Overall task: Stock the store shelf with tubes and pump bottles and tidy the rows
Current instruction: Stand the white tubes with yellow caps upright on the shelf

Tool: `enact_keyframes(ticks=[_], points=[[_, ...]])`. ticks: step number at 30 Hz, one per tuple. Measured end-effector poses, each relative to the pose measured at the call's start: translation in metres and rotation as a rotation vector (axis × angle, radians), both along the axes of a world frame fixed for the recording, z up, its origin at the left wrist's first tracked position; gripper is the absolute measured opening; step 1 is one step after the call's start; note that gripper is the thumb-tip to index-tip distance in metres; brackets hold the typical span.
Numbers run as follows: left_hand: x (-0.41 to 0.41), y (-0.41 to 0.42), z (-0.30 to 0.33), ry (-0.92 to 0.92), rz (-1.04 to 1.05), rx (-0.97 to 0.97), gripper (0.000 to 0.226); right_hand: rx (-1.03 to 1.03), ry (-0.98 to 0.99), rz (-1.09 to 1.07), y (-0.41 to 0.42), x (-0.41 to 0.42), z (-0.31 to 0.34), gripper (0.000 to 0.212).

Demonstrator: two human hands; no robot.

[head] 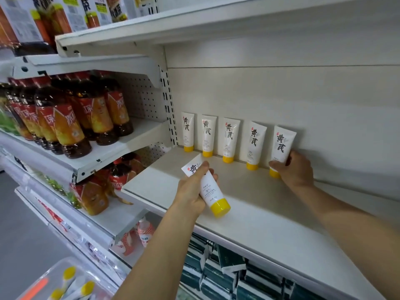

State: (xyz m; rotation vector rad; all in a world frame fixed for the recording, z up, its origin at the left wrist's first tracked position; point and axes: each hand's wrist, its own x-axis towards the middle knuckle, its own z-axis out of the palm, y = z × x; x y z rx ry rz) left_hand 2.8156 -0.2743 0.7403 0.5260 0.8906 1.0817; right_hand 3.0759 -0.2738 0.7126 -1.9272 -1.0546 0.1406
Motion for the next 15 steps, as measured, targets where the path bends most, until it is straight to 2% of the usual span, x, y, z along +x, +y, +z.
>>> enact_keyframes(ticks=[10,15], points=[[-0.011,-0.004,0.001,-0.02,-0.042,0.023,0.016,-0.031,0.019,-0.047,-0.017,-0.01,0.006,0.047],[-0.031,-0.005,0.004,-0.022,-0.072,0.021,0.02,0.009,0.066,-0.191,-0.036,-0.031,0.006,0.036]])
